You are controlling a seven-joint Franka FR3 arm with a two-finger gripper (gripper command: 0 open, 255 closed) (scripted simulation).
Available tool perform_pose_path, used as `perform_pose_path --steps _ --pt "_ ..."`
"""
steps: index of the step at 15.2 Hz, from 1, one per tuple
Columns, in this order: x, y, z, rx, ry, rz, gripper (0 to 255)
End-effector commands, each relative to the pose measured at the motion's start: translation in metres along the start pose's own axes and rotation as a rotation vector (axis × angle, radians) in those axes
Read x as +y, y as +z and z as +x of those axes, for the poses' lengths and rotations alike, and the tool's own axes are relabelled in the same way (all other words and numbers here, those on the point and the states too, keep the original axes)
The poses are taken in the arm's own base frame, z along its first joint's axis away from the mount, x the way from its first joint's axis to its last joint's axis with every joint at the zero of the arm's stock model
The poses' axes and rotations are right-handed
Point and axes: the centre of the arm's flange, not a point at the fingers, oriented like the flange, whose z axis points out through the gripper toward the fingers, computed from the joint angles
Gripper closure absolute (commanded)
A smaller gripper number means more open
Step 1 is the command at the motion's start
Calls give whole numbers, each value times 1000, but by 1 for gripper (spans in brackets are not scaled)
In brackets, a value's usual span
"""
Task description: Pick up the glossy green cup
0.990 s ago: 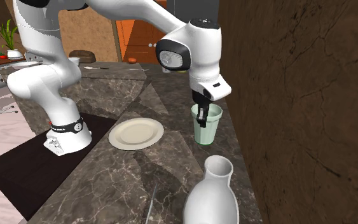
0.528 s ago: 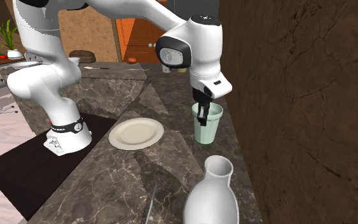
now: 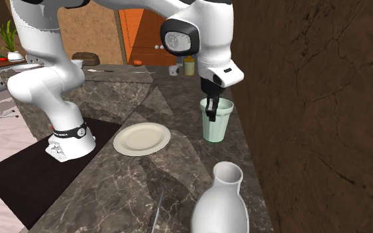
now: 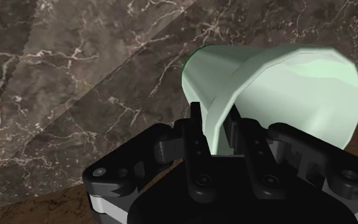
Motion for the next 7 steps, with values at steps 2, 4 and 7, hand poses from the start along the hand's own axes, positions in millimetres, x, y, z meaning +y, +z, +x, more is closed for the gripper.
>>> perform_pose_path --steps 2,4,7 --pt "-4 -16 1 0 0 0 255" --pt "-7 -26 2 0 0 0 255" --pt "-8 -32 2 0 0 0 255"
